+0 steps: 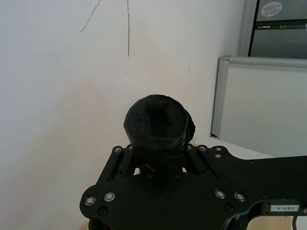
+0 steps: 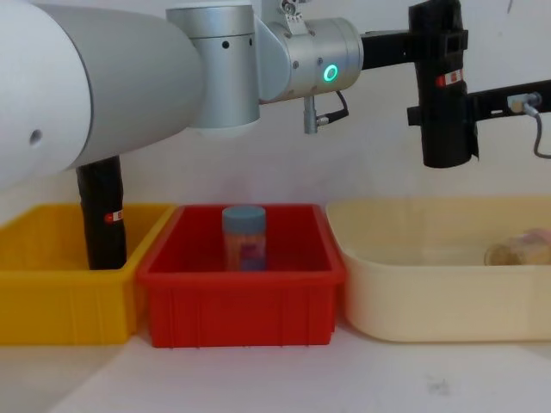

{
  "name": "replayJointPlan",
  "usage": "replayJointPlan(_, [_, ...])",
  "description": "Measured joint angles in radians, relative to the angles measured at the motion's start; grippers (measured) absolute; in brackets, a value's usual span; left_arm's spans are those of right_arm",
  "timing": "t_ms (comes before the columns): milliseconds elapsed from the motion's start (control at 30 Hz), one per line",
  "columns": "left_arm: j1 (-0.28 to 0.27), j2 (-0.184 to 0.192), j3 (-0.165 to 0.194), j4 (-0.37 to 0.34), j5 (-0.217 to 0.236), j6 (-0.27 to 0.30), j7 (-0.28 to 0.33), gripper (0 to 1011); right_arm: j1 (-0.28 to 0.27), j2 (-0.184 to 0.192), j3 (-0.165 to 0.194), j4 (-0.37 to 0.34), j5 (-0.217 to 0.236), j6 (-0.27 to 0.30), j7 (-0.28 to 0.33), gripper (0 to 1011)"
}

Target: Pick up the garbage bag with the one hand and transfer it to the other hand.

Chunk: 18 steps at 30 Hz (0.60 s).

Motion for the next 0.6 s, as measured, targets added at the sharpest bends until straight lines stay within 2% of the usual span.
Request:
replayJointPlan(133, [0.000, 0.000, 0.000, 0.000, 0.000, 0.000, 0.000, 354, 0.004, -0.007, 0.000, 0.005, -0.002, -0.005, 0.001, 991])
replayJointPlan(233, [0.000, 0.000, 0.000, 0.000, 0.000, 0.000, 0.000, 354, 0.006, -0.011, 0.001, 0.009, -0.003, -0.008, 0.001, 931])
replayJointPlan(600, [0.000, 0.000, 0.000, 0.000, 0.000, 0.000, 0.000, 354, 0.010, -0.019, 0.002, 0.015, -0.005, -0.015, 0.002, 619])
